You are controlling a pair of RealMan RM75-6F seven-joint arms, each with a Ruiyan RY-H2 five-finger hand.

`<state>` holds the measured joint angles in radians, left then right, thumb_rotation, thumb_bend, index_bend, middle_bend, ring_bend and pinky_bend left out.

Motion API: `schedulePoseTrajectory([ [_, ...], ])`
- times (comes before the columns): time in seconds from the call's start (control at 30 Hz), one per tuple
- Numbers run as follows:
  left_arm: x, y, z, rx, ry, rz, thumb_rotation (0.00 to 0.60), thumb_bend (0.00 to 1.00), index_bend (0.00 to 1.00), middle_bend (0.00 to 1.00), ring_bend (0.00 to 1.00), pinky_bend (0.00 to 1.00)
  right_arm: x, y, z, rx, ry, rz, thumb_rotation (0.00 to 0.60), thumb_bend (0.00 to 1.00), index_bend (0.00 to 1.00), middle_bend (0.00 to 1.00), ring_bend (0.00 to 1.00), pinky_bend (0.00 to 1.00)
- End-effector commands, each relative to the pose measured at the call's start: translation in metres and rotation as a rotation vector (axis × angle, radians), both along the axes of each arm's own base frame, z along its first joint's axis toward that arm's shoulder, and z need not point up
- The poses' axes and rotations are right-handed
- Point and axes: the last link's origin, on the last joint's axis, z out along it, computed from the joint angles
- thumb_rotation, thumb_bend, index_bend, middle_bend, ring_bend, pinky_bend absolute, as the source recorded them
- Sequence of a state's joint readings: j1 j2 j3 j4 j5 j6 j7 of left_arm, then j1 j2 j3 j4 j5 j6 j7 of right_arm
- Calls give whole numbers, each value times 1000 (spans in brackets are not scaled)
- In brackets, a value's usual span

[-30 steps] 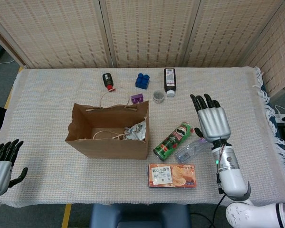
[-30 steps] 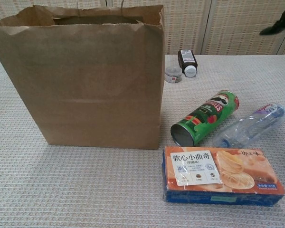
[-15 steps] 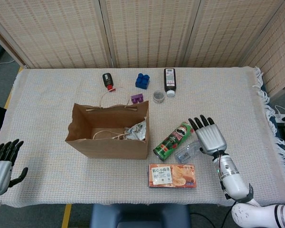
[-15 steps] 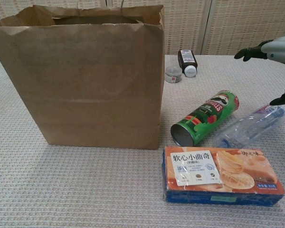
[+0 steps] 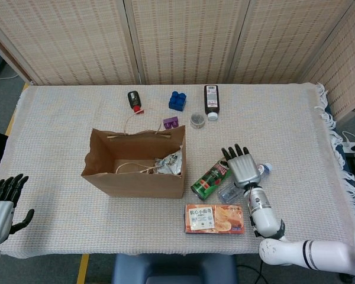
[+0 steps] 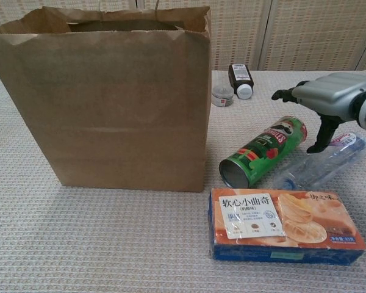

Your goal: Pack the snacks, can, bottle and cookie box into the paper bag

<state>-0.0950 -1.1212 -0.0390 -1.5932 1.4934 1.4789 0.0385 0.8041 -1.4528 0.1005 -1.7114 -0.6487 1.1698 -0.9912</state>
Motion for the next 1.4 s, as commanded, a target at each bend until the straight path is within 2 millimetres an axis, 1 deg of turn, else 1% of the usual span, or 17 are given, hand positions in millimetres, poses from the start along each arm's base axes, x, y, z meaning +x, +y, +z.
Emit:
schedulePoseTrajectory([
  [0.03, 0, 0, 0, -1, -2, 0, 600, 359, 38, 0, 0, 0, 8, -6, -14, 14, 7, 9, 600, 57, 0, 82, 21, 152],
  [0.2, -1, 0, 1, -4, -9, -2, 600, 359, 38, 0, 0, 0, 21, -12, -33, 25, -2, 24, 600, 57, 0, 81, 21, 152],
  [0.33, -1, 0, 1, -7, -12, -4, 600, 359, 38, 0, 0, 0, 29, -17, -47, 45, 17, 31, 600, 56, 0, 67, 1, 136],
  [0.43, -1, 0, 1, -8, -13, -5, 600, 358, 38, 0, 0, 0, 33, -17, -56, 71, 43, 36, 600, 56, 0, 57, 0, 107],
  [0.6, -1, 0, 1, -8, -14, -5, 600, 358, 38, 0, 0, 0, 36, -16, -70, 100, 66, 33, 600, 57, 6, 58, 5, 105],
  [0.67, -2, 0, 1, -8, -16, -5, 600, 358, 38, 0, 0, 0, 37, -14, -73, 104, 64, 37, 600, 64, 89, 129, 88, 169],
  [0.73, -2, -1, 2, -8, -18, -4, 600, 358, 38, 0, 0, 0, 38, -13, -73, 107, 54, 52, 600, 117, 289, 292, 274, 362],
  [0.77, -2, -1, 2, -8, -19, -3, 600, 358, 38, 0, 0, 0, 38, -13, -71, 106, 48, 59, 600, 167, 412, 387, 389, 488],
  [0.83, -2, -1, 2, -7, -20, -2, 600, 357, 38, 0, 0, 0, 36, -13, -65, 96, 40, 68, 600, 254, 598, 531, 564, 669],
  [0.87, -2, -1, 2, -7, -20, -2, 600, 357, 38, 0, 0, 0, 35, -13, -60, 86, 39, 71, 600, 290, 665, 583, 624, 729],
  [0.93, -2, -2, 2, -6, -20, -1, 600, 357, 38, 0, 0, 0, 33, -13, -52, 69, 33, 70, 600, 323, 729, 630, 678, 780],
  [1.0, -2, -2, 2, -4, -21, -1, 600, 357, 38, 0, 0, 0, 30, -14, -41, 51, 24, 65, 600, 337, 766, 657, 708, 813],
  [1.03, -2, -2, 2, -4, -21, -1, 600, 357, 38, 0, 0, 0, 30, -14, -41, 51, 24, 65, 600, 340, 773, 663, 714, 822],
  [1.1, -2, -2, 2, -4, -20, -1, 600, 357, 38, 0, 0, 0, 29, -14, -34, 40, 20, 64, 600, 345, 786, 674, 726, 841],
  [1.13, -2, -2, 2, -3, -20, -1, 600, 358, 38, 0, 0, 0, 29, -19, -14, -19, -16, 56, 600, 349, 788, 676, 728, 845],
  [1.23, -2, -2, 1, -2, -17, 0, 600, 358, 38, 0, 0, 0, 34, -19, 23, -96, -128, 64, 600, 349, 784, 676, 728, 845],
  [1.4, -1, -2, 1, 1, -11, -1, 600, 358, 38, 0, 0, 0, 52, -25, 71, -287, -365, 111, 600, 349, 779, 676, 725, 845],
])
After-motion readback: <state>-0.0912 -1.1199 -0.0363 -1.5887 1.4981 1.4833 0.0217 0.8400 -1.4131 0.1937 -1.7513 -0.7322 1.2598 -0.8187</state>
